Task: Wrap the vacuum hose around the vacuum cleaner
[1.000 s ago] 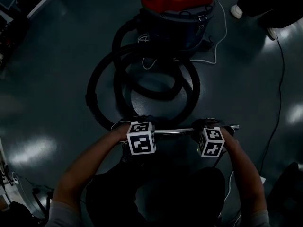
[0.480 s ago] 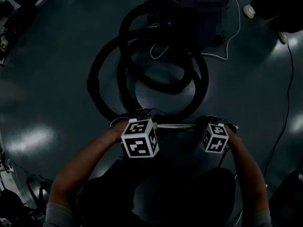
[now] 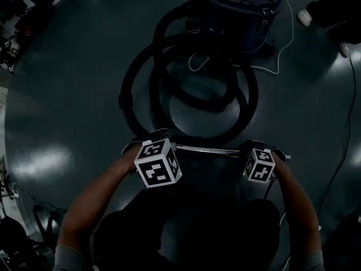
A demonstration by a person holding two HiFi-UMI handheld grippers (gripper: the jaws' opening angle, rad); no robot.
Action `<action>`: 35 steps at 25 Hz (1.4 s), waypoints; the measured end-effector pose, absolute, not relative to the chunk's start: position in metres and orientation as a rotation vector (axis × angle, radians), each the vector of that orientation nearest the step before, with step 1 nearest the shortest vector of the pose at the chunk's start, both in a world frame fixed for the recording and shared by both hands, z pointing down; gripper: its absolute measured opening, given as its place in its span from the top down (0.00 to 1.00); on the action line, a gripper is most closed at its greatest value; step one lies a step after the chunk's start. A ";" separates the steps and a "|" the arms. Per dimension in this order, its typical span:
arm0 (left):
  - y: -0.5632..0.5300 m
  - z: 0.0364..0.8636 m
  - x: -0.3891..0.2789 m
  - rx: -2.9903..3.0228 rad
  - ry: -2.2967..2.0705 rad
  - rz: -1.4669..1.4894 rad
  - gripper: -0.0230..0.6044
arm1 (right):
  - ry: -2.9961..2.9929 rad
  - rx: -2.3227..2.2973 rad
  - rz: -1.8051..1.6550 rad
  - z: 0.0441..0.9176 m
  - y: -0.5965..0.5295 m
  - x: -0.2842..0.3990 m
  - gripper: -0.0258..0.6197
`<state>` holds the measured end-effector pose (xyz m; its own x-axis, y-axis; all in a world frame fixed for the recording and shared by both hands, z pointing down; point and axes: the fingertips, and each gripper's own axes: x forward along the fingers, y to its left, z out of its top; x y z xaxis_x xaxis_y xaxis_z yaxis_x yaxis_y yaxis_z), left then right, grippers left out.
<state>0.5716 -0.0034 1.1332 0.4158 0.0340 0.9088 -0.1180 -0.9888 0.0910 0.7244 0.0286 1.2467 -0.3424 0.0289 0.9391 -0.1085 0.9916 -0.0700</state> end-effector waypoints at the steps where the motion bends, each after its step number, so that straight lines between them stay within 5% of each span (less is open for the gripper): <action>1: -0.003 1.140 0.562 2.494 -0.105 1.636 0.59 | -1.904 0.055 0.140 1.250 0.031 0.728 0.74; 25: 0.007 1.233 0.555 2.285 -0.132 1.712 0.59 | -1.769 0.054 0.314 1.283 0.038 0.785 0.73; 35: -0.001 1.218 0.552 2.339 -0.172 1.655 0.59 | -1.893 0.285 0.655 1.245 0.028 0.789 0.63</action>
